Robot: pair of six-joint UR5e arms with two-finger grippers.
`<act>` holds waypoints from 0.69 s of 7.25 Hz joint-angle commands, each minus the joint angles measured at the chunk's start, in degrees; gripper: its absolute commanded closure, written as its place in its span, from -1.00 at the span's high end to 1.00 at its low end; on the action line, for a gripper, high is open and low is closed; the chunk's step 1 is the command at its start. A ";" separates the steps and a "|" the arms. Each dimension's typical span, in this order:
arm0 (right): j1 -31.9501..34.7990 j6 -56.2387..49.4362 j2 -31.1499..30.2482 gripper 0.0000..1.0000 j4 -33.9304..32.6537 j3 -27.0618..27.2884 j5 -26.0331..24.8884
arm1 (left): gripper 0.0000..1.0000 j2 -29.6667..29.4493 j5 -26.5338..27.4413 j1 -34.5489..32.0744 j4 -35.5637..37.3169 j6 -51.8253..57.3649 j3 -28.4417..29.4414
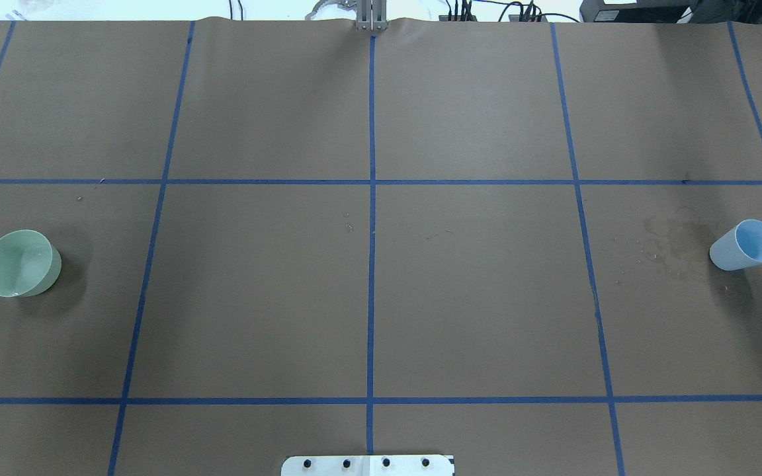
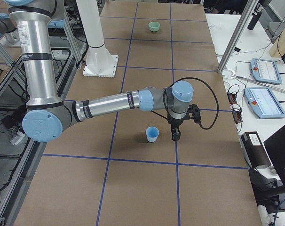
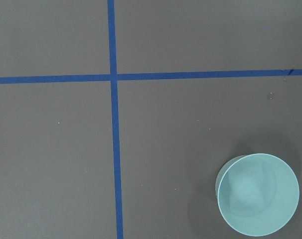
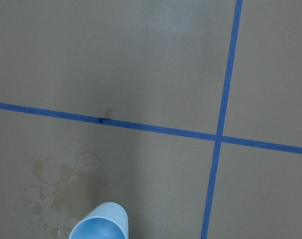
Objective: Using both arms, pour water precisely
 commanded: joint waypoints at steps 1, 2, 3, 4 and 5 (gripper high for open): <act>0.00 0.16 0.26 0.98 -0.01 -0.27 -0.05 | 1.00 0.21 -0.01 0.00 0.02 0.00 -1.33; 0.00 0.33 0.26 0.98 -0.01 -0.19 -0.05 | 1.00 0.21 -0.27 0.00 -0.07 0.00 -1.42; 0.00 0.33 0.17 0.98 -0.01 -0.36 -0.14 | 1.00 0.04 -0.97 0.00 0.02 -0.09 -1.77; 0.00 0.33 0.17 0.98 -0.01 -0.36 -0.14 | 1.00 -0.14 -0.89 0.09 -0.16 0.00 -1.77; 0.00 0.51 0.17 0.98 -0.01 -0.28 -0.14 | 1.00 -1.36 -0.80 0.09 0.01 0.00 -1.77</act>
